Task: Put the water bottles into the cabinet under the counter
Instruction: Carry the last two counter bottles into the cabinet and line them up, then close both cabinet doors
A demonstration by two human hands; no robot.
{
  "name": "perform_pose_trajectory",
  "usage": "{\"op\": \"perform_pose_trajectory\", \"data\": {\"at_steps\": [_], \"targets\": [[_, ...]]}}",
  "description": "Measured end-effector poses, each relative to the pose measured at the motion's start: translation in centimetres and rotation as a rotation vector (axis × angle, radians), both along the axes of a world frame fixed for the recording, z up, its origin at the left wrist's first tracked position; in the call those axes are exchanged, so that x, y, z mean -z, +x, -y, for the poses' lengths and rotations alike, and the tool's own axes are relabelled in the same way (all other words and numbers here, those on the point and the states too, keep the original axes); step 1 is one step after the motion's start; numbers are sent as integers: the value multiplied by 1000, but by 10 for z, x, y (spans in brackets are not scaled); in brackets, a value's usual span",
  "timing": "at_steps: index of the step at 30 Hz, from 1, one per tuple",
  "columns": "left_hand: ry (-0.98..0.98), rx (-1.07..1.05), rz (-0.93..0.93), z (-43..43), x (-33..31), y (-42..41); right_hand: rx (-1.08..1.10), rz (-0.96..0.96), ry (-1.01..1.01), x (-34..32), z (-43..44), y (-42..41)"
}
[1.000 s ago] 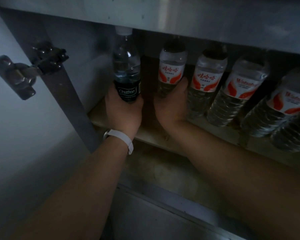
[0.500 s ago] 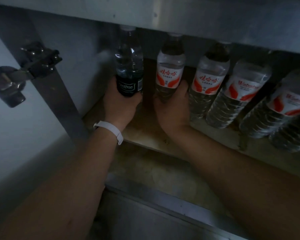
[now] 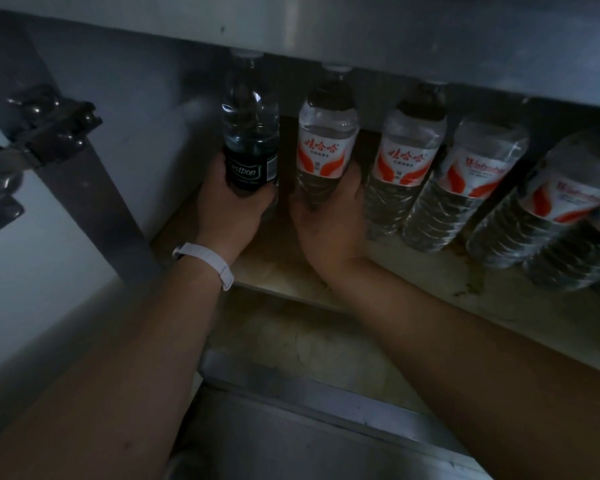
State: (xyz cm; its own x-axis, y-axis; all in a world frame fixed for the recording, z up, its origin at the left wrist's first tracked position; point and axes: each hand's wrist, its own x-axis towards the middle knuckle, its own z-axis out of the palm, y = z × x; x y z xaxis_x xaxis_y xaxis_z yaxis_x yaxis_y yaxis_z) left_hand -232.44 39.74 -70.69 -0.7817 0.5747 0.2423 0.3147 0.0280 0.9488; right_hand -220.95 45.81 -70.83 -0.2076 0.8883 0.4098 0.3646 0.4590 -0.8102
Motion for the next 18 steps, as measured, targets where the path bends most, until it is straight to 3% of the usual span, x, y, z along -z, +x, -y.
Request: {"op": "perform_pose_trajectory", "data": {"at_steps": [8,18], "targets": [[-63,-164,-160,31,2,34,-237,112,-113,-7,18,53],[-268,199,-805,54,-10,97,-183,595,181,-21,20,168]]}}
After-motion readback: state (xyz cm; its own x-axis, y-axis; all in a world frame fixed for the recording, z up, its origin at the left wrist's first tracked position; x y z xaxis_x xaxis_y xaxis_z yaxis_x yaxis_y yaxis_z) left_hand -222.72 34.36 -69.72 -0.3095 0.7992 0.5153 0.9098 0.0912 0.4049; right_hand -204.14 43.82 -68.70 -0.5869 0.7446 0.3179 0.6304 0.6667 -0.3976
